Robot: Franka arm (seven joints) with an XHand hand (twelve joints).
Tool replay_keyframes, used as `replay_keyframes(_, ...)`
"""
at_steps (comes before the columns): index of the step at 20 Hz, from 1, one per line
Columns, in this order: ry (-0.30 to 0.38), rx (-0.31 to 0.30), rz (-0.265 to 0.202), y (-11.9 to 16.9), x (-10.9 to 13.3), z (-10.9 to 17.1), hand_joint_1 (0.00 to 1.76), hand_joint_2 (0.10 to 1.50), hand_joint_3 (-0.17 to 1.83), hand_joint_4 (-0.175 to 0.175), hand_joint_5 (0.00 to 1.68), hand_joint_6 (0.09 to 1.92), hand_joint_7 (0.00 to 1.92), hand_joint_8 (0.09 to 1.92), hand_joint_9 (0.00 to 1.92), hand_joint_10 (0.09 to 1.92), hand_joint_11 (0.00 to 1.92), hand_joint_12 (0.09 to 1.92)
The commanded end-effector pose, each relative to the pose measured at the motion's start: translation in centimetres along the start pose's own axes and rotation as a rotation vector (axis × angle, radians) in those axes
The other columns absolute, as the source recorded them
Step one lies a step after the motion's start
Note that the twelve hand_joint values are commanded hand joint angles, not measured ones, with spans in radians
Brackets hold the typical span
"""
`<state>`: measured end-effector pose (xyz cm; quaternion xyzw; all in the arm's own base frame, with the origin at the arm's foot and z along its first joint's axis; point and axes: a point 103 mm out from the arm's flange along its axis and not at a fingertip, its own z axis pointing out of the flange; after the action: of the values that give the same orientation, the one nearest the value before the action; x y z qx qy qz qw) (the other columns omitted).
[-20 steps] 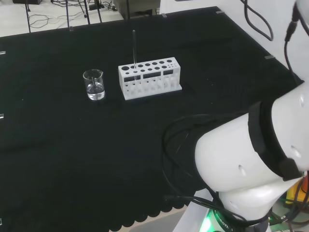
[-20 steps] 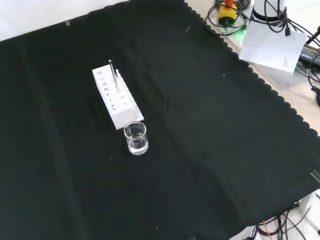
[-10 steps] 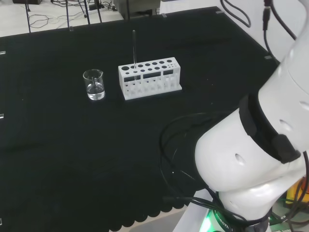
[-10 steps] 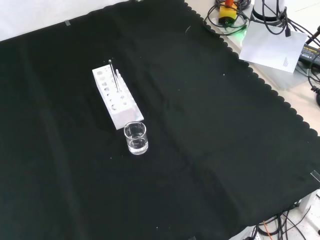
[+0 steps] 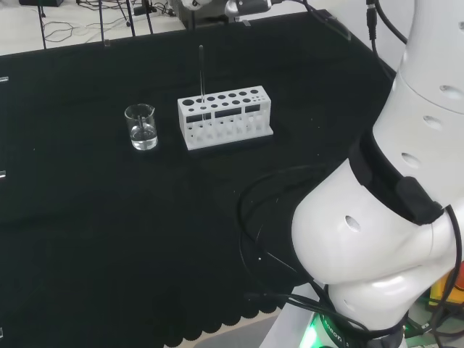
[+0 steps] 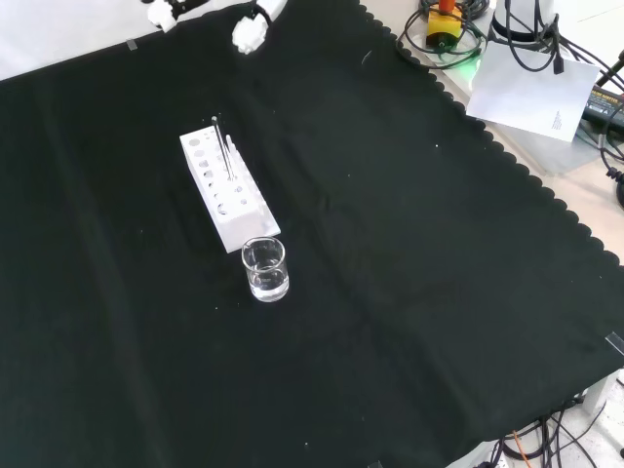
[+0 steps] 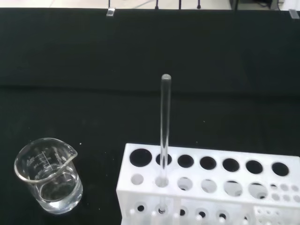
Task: Take the glass rod from the white test tube rack.
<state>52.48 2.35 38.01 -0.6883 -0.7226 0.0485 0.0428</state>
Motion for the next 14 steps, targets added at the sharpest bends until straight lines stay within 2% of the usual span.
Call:
replay_keyframes(1,0.004,0.010,-0.014,3.9,-1.9,5.6,0.53,1.21,-0.04,-0.169,0.00,0.09,0.00,0.09,0.00,0.09,0.03,0.09)
replay_keyframes(5,-0.002,0.024,-0.010,4.4,-2.1,8.1,0.52,1.21,-0.03,-0.172,0.00,0.09,0.00,0.09,0.00,0.09,0.04,0.09)
replay_keyframes(10,-0.006,0.028,-0.005,4.8,-2.1,9.7,0.51,1.22,-0.03,-0.175,0.00,0.09,0.00,0.09,0.01,0.09,0.04,0.09)
replay_keyframes(11,-0.010,0.024,-0.005,4.8,-2.0,10.0,0.50,1.22,-0.04,-0.174,0.00,0.09,0.00,0.09,0.01,0.09,0.03,0.11)
replay_keyframes(14,-0.030,0.037,-0.004,4.7,-2.0,10.9,0.49,1.23,-0.05,-0.175,0.00,0.09,0.00,0.09,0.06,0.09,0.00,0.39)
